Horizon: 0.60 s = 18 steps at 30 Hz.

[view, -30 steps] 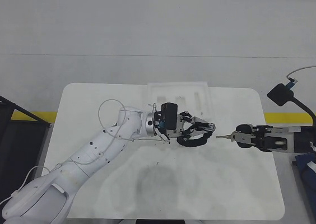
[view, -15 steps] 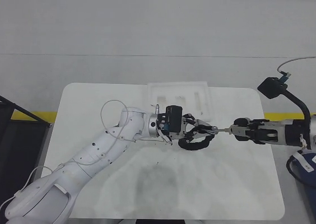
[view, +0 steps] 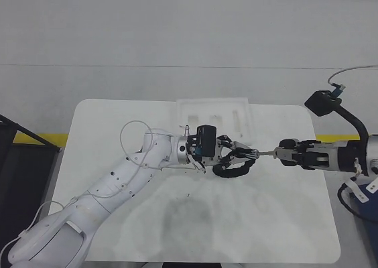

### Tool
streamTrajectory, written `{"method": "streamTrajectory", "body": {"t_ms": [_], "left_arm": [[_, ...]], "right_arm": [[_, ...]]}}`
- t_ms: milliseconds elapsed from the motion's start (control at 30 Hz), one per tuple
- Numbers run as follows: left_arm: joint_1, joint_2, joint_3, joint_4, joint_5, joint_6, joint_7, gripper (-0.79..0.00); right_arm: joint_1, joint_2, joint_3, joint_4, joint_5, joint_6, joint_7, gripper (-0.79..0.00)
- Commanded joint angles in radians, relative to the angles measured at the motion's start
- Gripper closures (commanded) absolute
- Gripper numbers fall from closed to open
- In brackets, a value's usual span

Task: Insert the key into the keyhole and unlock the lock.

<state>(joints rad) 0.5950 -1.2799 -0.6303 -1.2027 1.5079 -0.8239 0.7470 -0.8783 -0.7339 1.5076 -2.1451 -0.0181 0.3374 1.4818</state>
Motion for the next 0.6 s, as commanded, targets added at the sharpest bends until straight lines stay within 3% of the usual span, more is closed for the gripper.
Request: {"method": "streamTrajectory", "body": {"t_ms": [0,567], "left_arm": [[0.003,-0.001,-0.003,-0.002,0.0,-0.003,-0.002,0.0],[0.009,-0.014,-0.022,-0.004,0.002,-0.02,-0.025,0.0]], "right_arm": [[0.0,0.003,-0.004,-0.001,-0.005,0.002,-0.001,0.0],[-0.01,0.027,-0.014,-0.021,-0.027,0.003,-0.002,0.0]]}}
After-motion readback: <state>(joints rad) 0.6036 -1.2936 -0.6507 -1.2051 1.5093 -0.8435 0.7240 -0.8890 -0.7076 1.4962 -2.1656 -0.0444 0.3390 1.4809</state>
